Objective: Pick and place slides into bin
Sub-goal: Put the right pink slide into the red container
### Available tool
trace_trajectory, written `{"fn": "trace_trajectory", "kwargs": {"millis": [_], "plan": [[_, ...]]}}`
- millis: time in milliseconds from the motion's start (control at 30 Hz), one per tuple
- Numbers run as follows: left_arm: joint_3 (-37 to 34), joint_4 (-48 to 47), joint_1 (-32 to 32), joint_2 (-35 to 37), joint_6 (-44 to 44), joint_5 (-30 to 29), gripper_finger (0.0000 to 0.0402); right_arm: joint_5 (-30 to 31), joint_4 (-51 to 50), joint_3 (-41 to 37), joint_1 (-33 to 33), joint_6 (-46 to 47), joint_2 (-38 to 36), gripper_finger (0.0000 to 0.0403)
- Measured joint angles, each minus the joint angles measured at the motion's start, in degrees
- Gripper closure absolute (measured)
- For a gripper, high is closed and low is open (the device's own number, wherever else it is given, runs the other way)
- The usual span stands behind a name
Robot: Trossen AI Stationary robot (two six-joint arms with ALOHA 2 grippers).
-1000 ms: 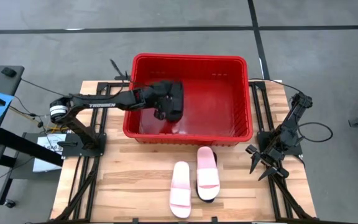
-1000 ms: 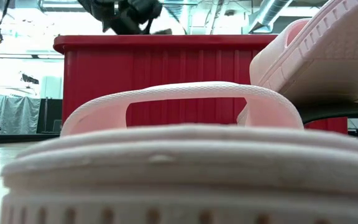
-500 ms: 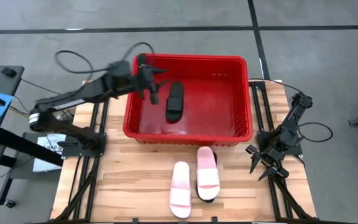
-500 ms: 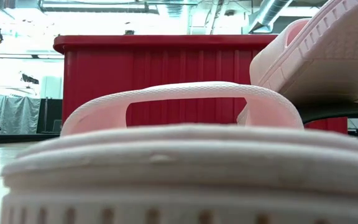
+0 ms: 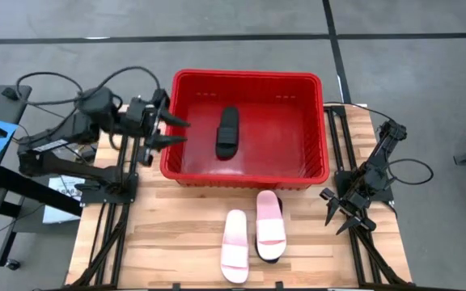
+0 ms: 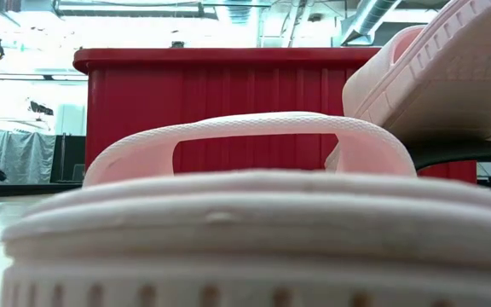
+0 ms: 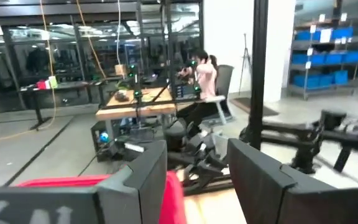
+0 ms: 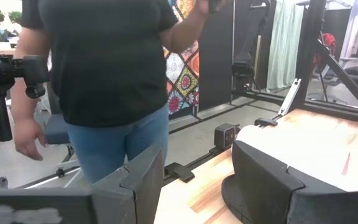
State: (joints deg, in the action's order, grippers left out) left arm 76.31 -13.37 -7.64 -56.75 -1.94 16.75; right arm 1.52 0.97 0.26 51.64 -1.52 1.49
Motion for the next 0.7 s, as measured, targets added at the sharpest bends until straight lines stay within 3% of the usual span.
{"fn": "trace_trajectory", "kwargs": {"millis": [267,467,700], "plan": [[-4.7,7.2,19.9,-0.7,4.3,-31.9,0.0241,0.0,0.0,0.0,0.0,0.0,0.0,0.0219],[-9.6,11.4,28.7,-0.7,4.7,-37.9,0.0241,0.0,0.0,0.0,0.0,0.0,0.0,0.0219],[-17.0,13.1,34.2,-0.2,6.0,-38.7,0.0241,0.0,0.0,0.0,0.0,0.0,0.0,0.0219]]}}
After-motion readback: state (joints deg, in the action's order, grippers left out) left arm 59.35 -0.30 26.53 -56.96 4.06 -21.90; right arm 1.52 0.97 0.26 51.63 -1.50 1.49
